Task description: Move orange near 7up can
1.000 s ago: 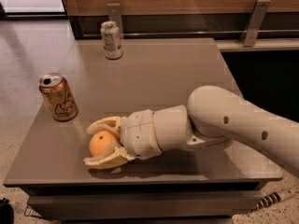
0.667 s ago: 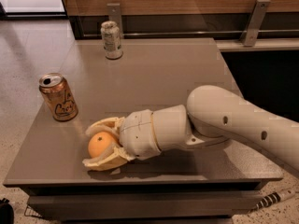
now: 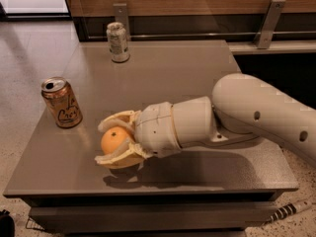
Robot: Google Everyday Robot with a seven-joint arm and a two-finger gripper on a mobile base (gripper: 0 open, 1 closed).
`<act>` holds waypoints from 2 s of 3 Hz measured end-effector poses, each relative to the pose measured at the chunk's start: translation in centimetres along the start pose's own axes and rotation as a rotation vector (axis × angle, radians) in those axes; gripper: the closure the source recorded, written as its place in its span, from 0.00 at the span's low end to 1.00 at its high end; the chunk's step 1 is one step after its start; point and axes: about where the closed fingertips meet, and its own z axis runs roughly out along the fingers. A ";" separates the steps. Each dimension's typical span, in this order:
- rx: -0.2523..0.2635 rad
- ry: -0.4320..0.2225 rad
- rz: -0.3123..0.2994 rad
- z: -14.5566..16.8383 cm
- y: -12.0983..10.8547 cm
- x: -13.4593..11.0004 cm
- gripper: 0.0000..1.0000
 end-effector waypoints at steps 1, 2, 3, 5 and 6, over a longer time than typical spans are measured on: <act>0.064 0.029 -0.045 -5.2 -2.5 -3.2 1.00; 0.164 0.024 -0.098 -11.2 -6.0 -7.1 1.00; 0.246 -0.061 -0.098 -14.5 -11.0 -9.6 1.00; 0.398 -0.144 -0.010 -17.5 -22.0 -12.2 1.00; 0.398 -0.144 -0.010 -17.5 -22.0 -12.2 1.00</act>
Offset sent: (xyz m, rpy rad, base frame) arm 0.0554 -0.1172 0.1727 0.0316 -0.2248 -0.1824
